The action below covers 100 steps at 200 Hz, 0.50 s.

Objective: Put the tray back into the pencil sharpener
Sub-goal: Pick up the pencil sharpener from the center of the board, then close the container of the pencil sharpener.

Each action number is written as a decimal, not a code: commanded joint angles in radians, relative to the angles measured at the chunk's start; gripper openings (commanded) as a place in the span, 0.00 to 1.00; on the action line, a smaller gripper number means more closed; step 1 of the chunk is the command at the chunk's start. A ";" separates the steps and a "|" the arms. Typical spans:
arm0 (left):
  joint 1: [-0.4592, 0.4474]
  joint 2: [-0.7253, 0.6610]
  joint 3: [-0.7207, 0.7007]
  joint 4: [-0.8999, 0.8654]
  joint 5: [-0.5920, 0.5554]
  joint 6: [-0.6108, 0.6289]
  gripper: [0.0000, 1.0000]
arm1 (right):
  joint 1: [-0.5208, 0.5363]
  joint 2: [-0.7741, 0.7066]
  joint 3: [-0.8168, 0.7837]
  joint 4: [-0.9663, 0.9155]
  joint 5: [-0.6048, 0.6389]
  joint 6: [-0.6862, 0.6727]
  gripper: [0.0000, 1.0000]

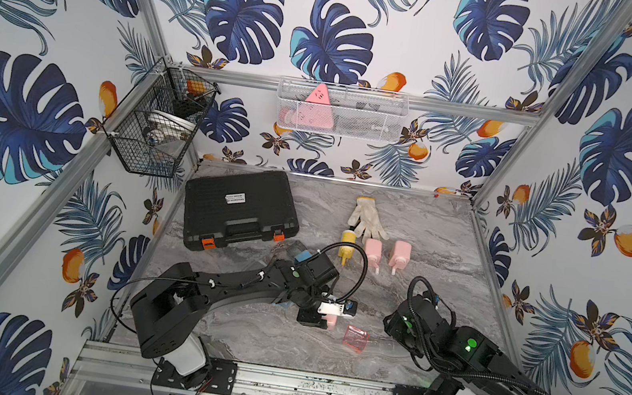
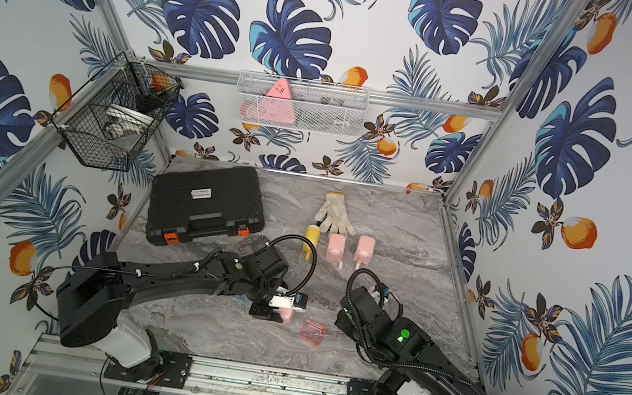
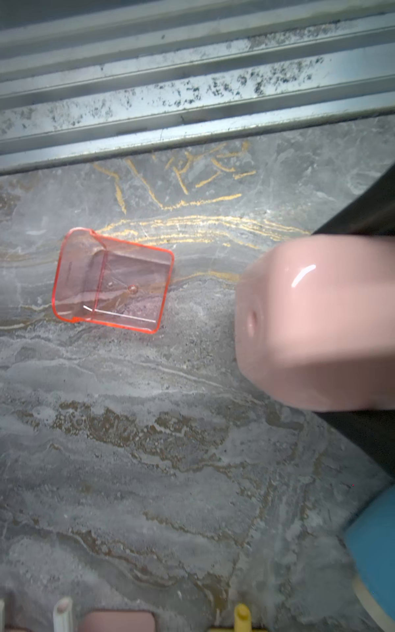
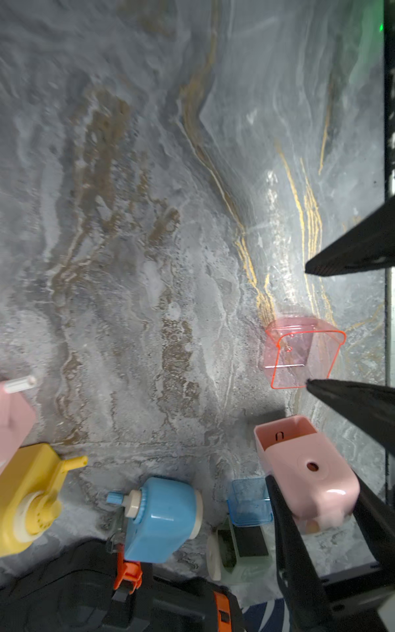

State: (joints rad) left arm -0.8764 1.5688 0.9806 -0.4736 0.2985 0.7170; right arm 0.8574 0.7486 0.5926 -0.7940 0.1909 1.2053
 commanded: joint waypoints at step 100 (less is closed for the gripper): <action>-0.080 0.063 -0.006 0.149 -0.005 0.006 0.54 | -0.043 0.105 -0.205 0.346 -0.298 0.103 0.39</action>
State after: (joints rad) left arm -0.9535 1.6249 0.9688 -0.3588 0.2981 0.7200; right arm 0.8238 0.8368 0.4095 -0.5251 -0.0406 1.2942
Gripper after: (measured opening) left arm 0.580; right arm 0.397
